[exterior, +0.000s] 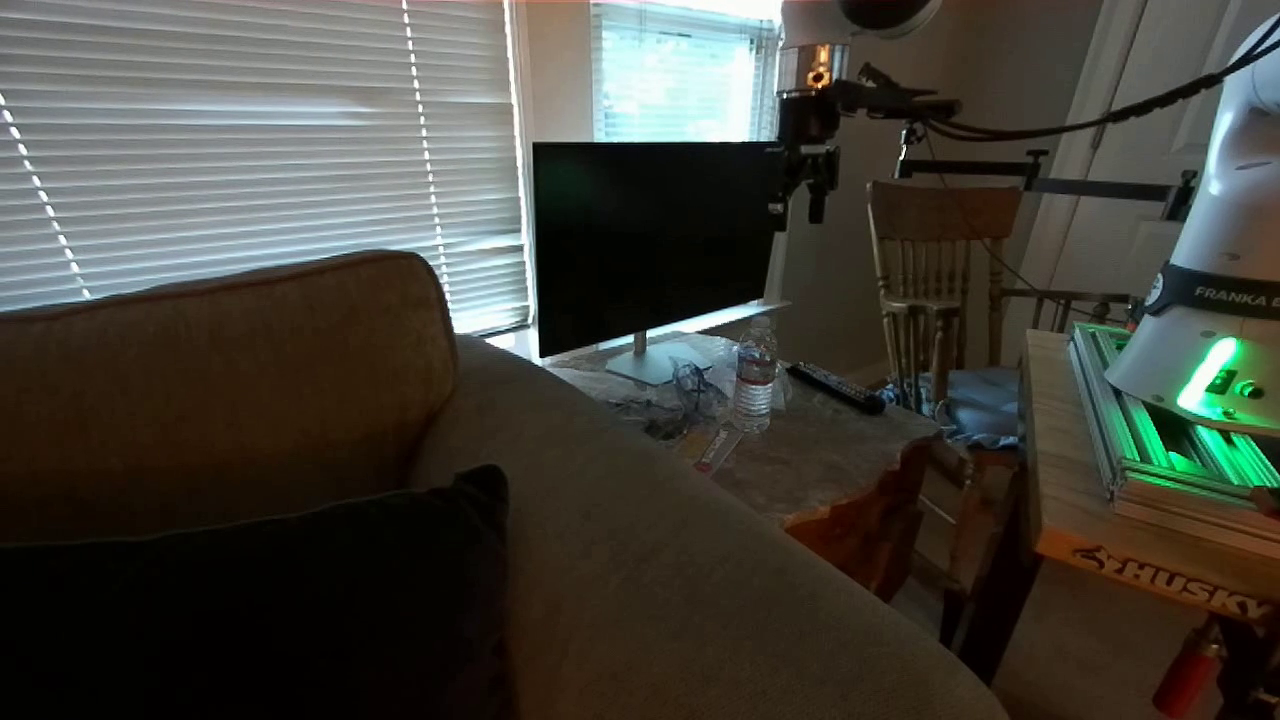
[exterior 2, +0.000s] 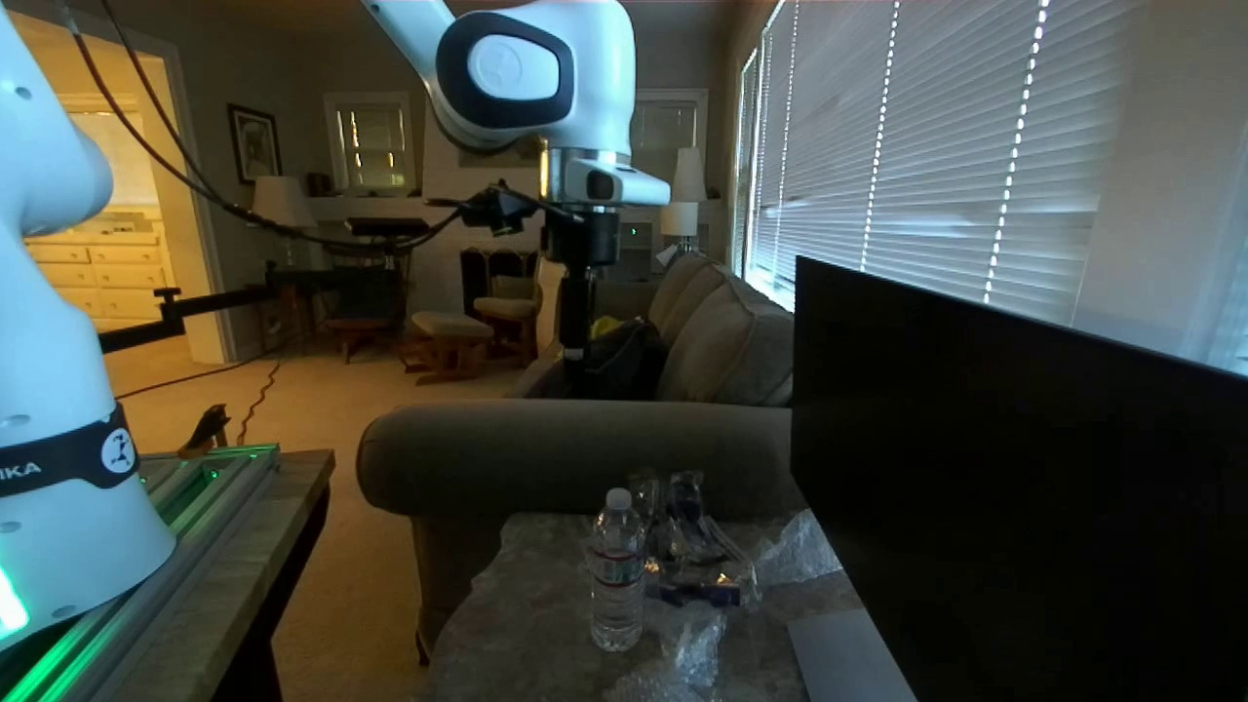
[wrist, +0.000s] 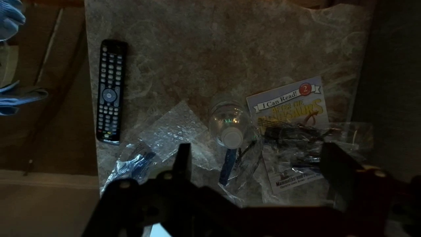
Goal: Put the bottle on the tv stand
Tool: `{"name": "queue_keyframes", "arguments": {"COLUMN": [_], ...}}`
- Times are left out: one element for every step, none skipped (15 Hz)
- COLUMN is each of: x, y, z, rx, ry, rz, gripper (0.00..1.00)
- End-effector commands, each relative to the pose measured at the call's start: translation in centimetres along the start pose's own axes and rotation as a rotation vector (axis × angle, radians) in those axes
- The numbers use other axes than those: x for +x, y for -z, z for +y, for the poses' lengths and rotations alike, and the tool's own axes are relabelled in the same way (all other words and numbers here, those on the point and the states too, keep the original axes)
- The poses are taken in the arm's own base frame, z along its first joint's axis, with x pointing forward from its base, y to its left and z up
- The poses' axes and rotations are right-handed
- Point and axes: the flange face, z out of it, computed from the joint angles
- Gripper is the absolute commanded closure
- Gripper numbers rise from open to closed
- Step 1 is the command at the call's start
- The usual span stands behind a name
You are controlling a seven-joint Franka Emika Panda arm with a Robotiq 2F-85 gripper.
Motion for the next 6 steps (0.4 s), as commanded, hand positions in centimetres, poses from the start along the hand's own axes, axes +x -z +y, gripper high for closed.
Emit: {"name": "queue_keyframes", "arguments": {"x": [-0.07,-0.14,-0.21,-0.26,-0.3,-0.32], "y": [0.23,0.24,0.16,0.1,0.05,0.02], "z": [-0.01,0.02,0.06,0.07,0.09,0.09], "rx": [0.001,0.001,0.0,-0.001,-0.001,-0.002], "ry": [-0.003,-0.004,-0.005,-0.006,-0.006,-0.006], "rz": [0.003,0.003,0.001,0.0,-0.001,-0.002], "gripper": [0.0,0.0,0.0,0.0,0.0,0.0]}}
